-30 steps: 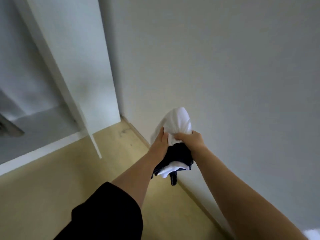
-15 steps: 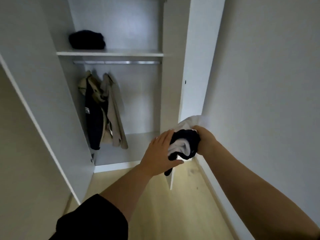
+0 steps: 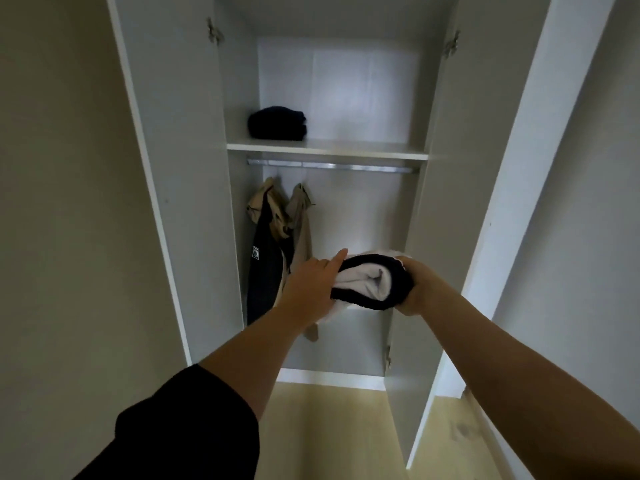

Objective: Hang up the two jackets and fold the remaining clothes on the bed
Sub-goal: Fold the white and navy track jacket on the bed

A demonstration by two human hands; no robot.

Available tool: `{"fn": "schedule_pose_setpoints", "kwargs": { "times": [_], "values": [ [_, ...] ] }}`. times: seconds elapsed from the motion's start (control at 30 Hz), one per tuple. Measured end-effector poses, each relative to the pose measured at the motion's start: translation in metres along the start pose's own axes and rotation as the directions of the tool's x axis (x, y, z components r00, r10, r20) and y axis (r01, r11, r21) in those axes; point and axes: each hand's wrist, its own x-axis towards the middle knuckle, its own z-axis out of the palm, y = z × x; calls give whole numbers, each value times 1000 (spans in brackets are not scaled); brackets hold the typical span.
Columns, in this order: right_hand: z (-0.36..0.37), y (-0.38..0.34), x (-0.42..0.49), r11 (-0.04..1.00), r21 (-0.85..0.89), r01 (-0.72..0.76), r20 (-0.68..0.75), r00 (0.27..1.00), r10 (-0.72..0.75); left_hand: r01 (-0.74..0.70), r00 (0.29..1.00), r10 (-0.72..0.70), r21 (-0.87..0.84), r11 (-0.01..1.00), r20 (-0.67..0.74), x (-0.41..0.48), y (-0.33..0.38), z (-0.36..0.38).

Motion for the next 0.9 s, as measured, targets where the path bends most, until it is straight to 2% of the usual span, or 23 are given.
{"fn": "schedule_pose_setpoints", "kwargs": {
  "times": [0.03,0.1,0.17,0.23,0.27,0.33,0.37,0.4,0.47,0.5,0.57,0.7,0.8,0.9],
  "values": [
    [1,-6,15,999,-50,2,38,999,0,16,998,-17,12,1000,56,17,-15,-1],
    [-1,-19,48,980,-172,-96,95,989,114,39,985,-49,63,997,168,56,-46,-3],
    [4,-43,83,876,-456,-156,53,978,201,43,964,-75,130,991,255,97,-76,-7],
    [14,-68,122,798,-602,-28,0,999,34,31,933,-93,179,983,349,142,-103,-10],
    [23,-81,138,760,-644,91,39,995,-87,30,910,-107,194,981,401,164,-116,-10],
    [45,-107,169,643,-690,332,240,943,-229,29,860,-131,210,977,493,207,-138,-7],
    [55,-119,184,508,-753,417,344,909,-236,33,839,-140,207,978,526,226,-148,-4],
    [66,-129,198,324,-818,475,428,879,-209,36,825,-144,204,978,547,243,-158,-1],
    [85,-140,227,-66,-858,509,513,845,-152,35,809,-161,228,973,566,272,-176,4],
    [95,-143,242,-184,-843,505,529,840,-117,35,799,-180,254,967,573,284,-184,5],
    [114,-152,273,-242,-835,493,523,849,-72,59,804,-218,290,955,553,306,-205,6],
    [146,-192,333,-339,-828,446,509,852,-122,118,903,-221,283,952,368,344,-252,2],
    [174,-240,370,-340,-826,450,523,836,-167,50,917,-129,213,976,378,387,-288,-14],
    [209,-304,397,-349,-828,438,539,793,-283,8,961,-55,173,985,272,441,-327,-43]
  ]
}}
